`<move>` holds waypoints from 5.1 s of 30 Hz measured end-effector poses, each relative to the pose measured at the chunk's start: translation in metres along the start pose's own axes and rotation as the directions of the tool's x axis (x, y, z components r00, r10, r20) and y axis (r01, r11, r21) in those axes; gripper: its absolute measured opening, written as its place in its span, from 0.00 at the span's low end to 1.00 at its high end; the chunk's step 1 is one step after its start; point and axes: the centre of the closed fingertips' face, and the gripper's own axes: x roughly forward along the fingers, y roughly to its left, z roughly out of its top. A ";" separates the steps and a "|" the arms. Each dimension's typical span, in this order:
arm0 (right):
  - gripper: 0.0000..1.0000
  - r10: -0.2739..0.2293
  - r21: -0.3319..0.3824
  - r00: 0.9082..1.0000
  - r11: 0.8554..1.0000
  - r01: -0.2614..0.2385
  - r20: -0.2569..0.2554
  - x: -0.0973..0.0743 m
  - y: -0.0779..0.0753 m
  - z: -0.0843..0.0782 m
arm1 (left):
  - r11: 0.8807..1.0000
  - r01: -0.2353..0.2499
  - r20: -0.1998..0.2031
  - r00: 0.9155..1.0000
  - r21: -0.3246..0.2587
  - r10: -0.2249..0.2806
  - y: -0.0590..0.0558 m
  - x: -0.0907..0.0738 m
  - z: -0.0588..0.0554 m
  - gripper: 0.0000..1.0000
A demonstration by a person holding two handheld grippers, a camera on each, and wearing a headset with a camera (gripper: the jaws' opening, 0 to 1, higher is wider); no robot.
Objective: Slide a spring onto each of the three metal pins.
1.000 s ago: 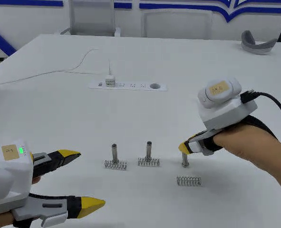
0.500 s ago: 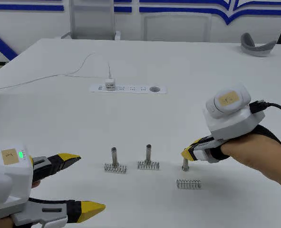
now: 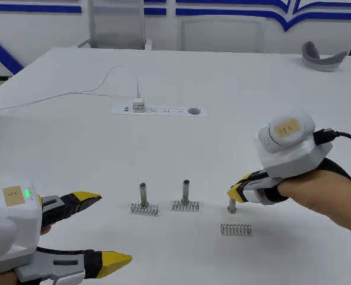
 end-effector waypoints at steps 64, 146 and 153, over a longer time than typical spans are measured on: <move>0.18 0.190 -0.102 0.981 0.976 -0.193 -0.040 -0.007 0.031 -0.053 | 1.000 0.021 -0.015 1.000 0.010 -0.020 -0.007 0.003 0.001 0.72; 0.12 0.371 -0.456 0.920 0.802 -0.386 -0.128 -0.038 0.118 -0.012 | 0.937 0.301 -0.002 0.952 0.177 -0.305 -0.085 0.071 0.035 0.26; 0.12 0.382 -0.474 0.912 0.781 -0.406 -0.150 -0.039 0.125 -0.015 | 0.929 0.309 0.000 0.949 0.202 -0.316 -0.089 0.072 0.036 0.16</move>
